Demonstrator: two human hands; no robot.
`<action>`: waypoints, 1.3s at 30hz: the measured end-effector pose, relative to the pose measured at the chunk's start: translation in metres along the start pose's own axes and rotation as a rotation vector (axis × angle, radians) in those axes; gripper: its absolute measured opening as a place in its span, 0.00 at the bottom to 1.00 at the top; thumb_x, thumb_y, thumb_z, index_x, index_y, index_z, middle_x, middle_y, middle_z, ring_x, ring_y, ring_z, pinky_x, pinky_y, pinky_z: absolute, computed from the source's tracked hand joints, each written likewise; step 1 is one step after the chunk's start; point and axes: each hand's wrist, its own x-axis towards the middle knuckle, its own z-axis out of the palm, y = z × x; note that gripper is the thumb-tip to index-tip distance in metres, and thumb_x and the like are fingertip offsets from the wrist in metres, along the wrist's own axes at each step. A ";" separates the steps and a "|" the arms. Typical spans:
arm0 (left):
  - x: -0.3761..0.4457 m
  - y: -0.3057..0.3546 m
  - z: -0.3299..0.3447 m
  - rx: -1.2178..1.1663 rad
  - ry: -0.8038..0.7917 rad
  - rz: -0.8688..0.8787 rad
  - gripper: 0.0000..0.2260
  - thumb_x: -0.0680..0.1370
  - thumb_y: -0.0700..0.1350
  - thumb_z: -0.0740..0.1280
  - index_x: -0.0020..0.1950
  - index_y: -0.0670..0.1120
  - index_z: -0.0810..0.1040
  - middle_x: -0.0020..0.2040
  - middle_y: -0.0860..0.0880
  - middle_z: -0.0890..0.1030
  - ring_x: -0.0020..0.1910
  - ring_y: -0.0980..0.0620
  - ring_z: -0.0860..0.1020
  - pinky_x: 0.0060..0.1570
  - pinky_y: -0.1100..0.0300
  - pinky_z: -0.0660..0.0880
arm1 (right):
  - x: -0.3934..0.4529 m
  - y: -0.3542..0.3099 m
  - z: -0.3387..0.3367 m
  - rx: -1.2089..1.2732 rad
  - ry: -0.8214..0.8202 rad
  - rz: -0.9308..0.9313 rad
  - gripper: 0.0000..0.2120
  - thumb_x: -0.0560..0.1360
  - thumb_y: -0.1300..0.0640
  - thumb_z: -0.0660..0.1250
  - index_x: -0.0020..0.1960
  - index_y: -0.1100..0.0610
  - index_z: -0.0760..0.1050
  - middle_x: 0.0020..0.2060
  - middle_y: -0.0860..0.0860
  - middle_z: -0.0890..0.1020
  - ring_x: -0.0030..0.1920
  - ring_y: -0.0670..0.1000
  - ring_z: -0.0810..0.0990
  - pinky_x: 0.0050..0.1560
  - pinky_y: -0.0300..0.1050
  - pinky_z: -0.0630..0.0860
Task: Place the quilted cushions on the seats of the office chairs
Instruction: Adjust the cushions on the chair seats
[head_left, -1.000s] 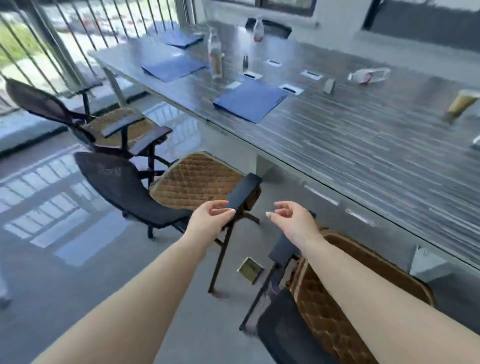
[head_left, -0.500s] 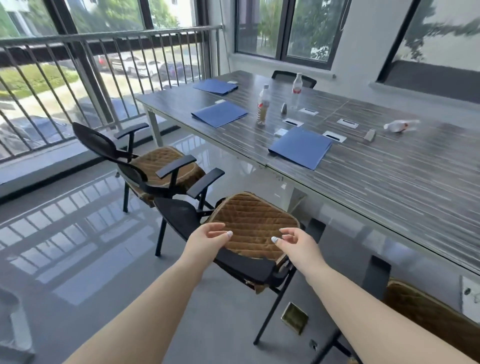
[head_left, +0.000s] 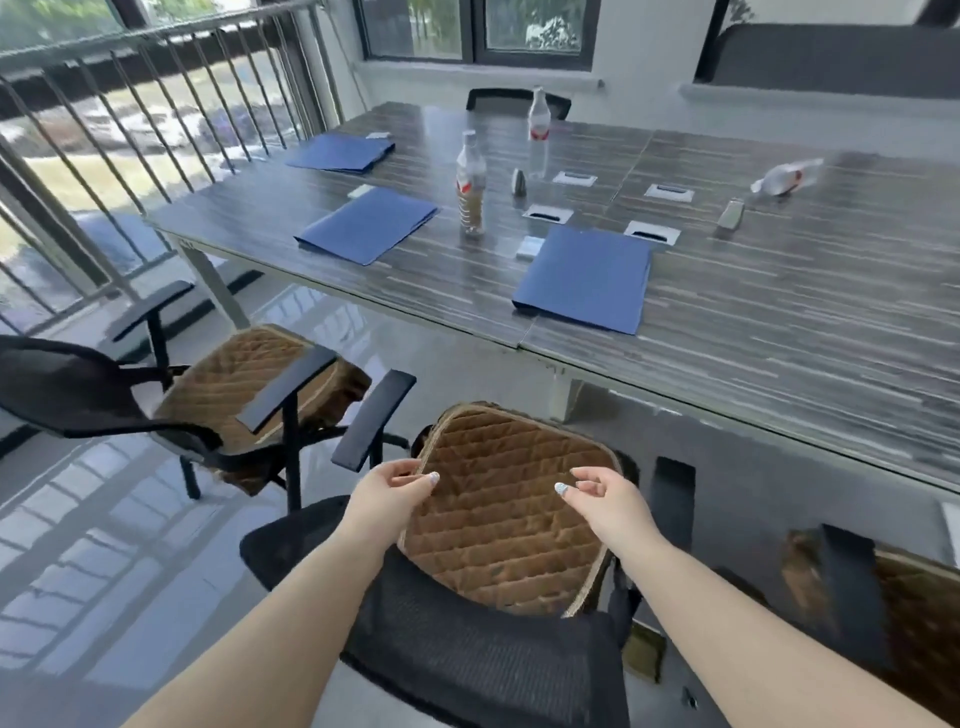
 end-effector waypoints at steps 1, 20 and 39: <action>0.018 0.006 -0.001 0.013 -0.018 -0.012 0.20 0.75 0.49 0.71 0.65 0.48 0.73 0.55 0.49 0.79 0.54 0.50 0.77 0.54 0.56 0.75 | 0.012 -0.004 0.004 0.006 0.004 0.027 0.20 0.74 0.49 0.70 0.64 0.52 0.74 0.60 0.50 0.78 0.58 0.51 0.77 0.51 0.41 0.71; 0.275 -0.031 0.056 0.304 -0.330 -0.127 0.14 0.75 0.49 0.70 0.60 0.50 0.77 0.52 0.51 0.82 0.50 0.54 0.80 0.43 0.61 0.73 | 0.147 0.057 0.056 -0.038 0.201 0.393 0.21 0.74 0.47 0.69 0.64 0.50 0.73 0.63 0.49 0.77 0.63 0.50 0.75 0.63 0.47 0.72; 0.415 -0.190 0.075 0.914 -0.152 -0.030 0.46 0.70 0.54 0.74 0.78 0.58 0.47 0.79 0.39 0.45 0.76 0.33 0.52 0.71 0.40 0.59 | 0.250 0.215 0.114 -0.367 0.266 0.639 0.49 0.69 0.44 0.73 0.77 0.45 0.45 0.77 0.56 0.46 0.73 0.60 0.61 0.64 0.54 0.70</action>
